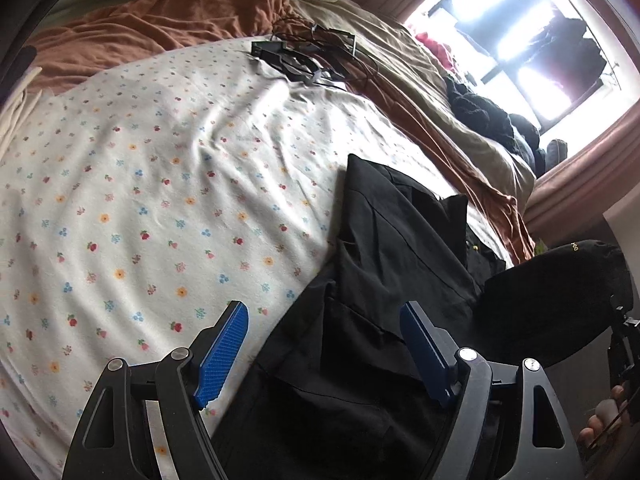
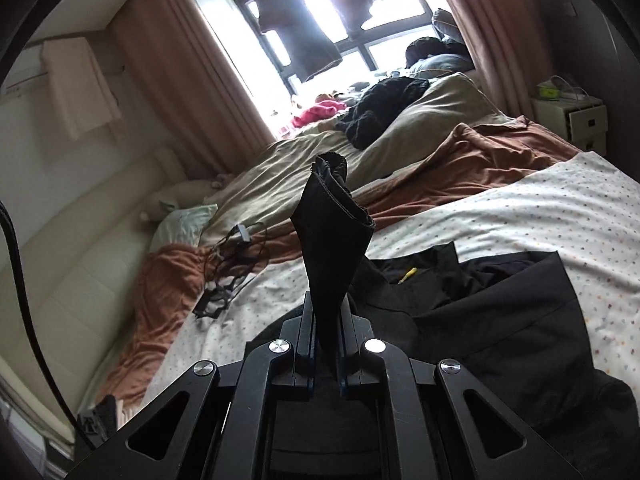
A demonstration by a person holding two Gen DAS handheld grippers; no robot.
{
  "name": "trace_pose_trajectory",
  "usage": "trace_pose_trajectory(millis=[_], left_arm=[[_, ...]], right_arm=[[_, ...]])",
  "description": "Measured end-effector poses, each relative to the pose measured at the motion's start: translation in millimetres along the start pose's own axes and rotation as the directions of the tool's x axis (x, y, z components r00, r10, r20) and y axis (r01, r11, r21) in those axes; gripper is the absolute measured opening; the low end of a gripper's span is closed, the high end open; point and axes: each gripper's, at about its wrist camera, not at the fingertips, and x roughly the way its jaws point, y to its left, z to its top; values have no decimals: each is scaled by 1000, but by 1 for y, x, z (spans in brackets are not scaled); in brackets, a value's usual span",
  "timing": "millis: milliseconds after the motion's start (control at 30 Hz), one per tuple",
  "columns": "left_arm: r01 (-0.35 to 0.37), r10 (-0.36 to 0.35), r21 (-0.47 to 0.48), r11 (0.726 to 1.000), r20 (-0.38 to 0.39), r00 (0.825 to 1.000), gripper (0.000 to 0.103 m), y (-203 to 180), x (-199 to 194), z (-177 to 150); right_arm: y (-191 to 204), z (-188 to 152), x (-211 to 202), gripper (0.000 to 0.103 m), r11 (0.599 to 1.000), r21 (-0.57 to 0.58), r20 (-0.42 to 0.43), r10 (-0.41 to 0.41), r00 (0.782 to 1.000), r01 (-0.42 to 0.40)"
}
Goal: Fold large clothes
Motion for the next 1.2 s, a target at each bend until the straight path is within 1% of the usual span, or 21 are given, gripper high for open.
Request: trace_pose_trajectory(millis=[100, 167, 233, 267, 300, 333, 400, 533, 567, 700, 733, 767, 833, 933, 1000, 1033, 1067, 1200], left_arm=[[3, -2, -37, 999, 18, 1000, 79, 10, -5, 5], [4, -3, -55, 998, 32, 999, 79, 14, -9, 7], [5, -3, -67, 998, 39, 999, 79, 19, -12, 9], [4, -1, -72, 997, 41, 999, 79, 20, -12, 10], [2, 2, -75, 997, 43, 999, 79, 21, -13, 10], [-8, 11, -76, 997, 44, 999, 79, 22, -13, 10], [-33, 36, -74, 997, 42, 998, 79, 22, -13, 11], [-38, 41, -59, 997, 37, 998, 79, 18, -12, 9], [-39, 41, -52, 998, 38, 998, 79, 16, -13, 8], [-32, 33, -20, 999, 29, 999, 79, 4, -12, 1], [-31, 31, -11, 999, 24, 999, 79, 0, -12, -1], [-29, 28, 4, 1000, 15, 999, 79, -5, -12, -4], [-18, 18, 36, 999, -5, 1000, 79, -17, -14, -9], [5, -4, 86, 996, -20, 1000, 79, -34, -23, -18], [17, -15, 115, 993, -19, 1000, 79, -44, -32, -22], [22, -20, 127, 992, -16, 1000, 79, -48, -39, -24], [27, -25, 134, 991, -11, 1000, 79, -50, -44, -26], [40, -44, 188, 981, 14, 999, 80, -58, -68, -37]], right_arm=[[23, -19, 25, 9, 998, -38, -49, 40, 998, -42], [42, -34, 46, 10, 996, -66, -108, 57, 993, -64], [57, -52, 68, 34, 993, -76, -206, 73, 976, -90], [60, -58, 74, 57, 992, -69, -241, 87, 967, -106], [61, -65, 75, 66, 990, -59, -247, 107, 963, -125], [59, -70, 71, 66, 989, -60, -232, 120, 965, -137], [51, -79, 63, 66, 991, -69, -218, 101, 971, -118], [10, -98, 47, 66, 998, 19, -215, 62, 975, -59], [-6, -103, 39, 66, 999, 37, -212, 33, 977, -26], [-47, -117, 4, 66, 994, 75, -171, -66, 983, 80], [-59, -120, -5, 66, 989, 95, -168, -97, 981, 114], [-72, -121, -11, 67, 980, 118, -183, -140, 973, 163], [-87, -120, -23, 67, 967, 145, -197, -178, 964, 208], [-100, -117, -54, 68, 962, 167, -165, -191, 968, 218], [-107, -117, -75, 82, 957, 168, -151, -213, 965, 237], [-112, -120, -88, 84, 955, 177, -138, -217, 966, 240], [-116, -122, -96, 85, 954, 185, -131, -215, 968, 237], [-134, -131, -133, 85, 945, 229, -115, -213, 970, 235]])
